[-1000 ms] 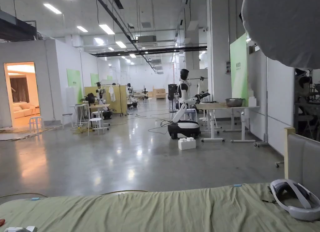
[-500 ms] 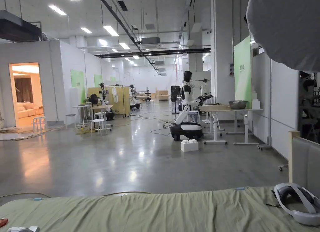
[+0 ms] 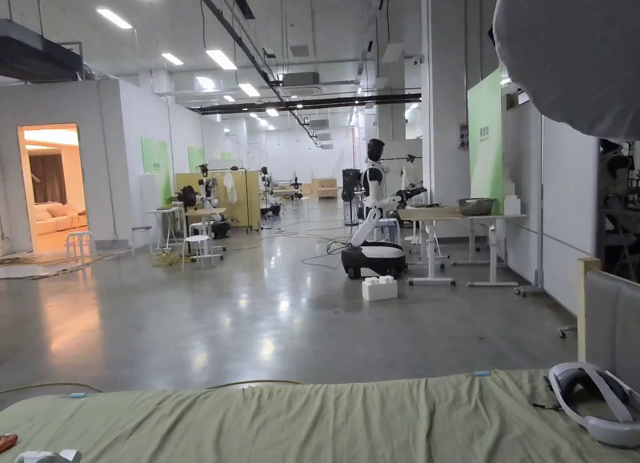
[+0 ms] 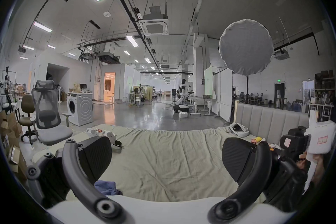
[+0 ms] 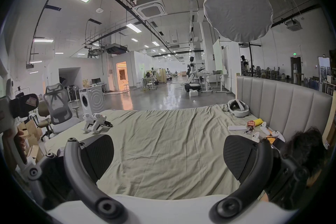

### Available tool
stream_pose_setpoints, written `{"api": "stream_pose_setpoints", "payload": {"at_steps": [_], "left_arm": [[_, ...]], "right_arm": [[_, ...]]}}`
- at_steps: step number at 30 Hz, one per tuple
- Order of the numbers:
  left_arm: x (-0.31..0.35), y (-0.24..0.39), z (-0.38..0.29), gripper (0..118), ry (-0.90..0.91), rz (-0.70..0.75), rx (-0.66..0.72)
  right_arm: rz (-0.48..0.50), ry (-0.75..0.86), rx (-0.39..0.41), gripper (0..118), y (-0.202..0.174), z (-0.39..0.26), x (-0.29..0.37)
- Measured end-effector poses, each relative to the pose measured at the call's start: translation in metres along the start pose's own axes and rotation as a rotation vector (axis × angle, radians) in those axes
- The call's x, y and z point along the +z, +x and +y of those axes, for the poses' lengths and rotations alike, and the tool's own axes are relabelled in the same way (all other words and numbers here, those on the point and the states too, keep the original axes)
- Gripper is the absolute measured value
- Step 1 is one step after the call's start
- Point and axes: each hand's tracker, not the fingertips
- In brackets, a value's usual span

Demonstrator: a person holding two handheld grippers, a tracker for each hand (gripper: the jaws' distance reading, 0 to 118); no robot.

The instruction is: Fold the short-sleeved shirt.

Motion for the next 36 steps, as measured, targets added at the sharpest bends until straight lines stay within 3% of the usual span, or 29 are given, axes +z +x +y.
{"api": "stream_pose_setpoints", "payload": {"at_steps": [6, 11, 17, 21, 24, 27, 33, 36], "left_arm": [[-0.002, -0.003, -0.002, 118, -0.026, 0.007, 0.007], [-0.001, -0.005, -0.001, 118, -0.038, 0.008, 0.013], [-0.003, -0.008, 0.004, 118, -0.043, 0.002, 0.029], [-0.004, -0.008, 0.005, 118, -0.044, -0.001, 0.048], [-0.003, -0.008, 0.003, 118, -0.054, 0.0, 0.053], [-0.006, -0.007, 0.002, 118, -0.068, 0.003, 0.059], [-0.009, -0.005, -0.002, 118, -0.085, -0.014, 0.056], [-0.011, -0.003, -0.001, 118, -0.096, -0.015, 0.045]], "right_arm": [[0.004, -0.033, 0.03, 118, -0.006, 0.011, -0.003], [0.051, -0.038, -0.093, 118, -0.005, 0.023, -0.001], [0.031, -0.154, -0.22, 118, -0.014, 0.039, -0.005], [0.045, -0.166, -0.246, 118, -0.011, 0.034, -0.007], [0.031, -0.18, -0.171, 118, -0.011, 0.03, -0.008], [0.019, -0.181, -0.16, 118, -0.013, 0.029, -0.008], [0.071, -0.192, -0.227, 118, -0.008, 0.027, -0.009], [0.112, -0.191, -0.319, 118, -0.007, 0.031, -0.004]]}}
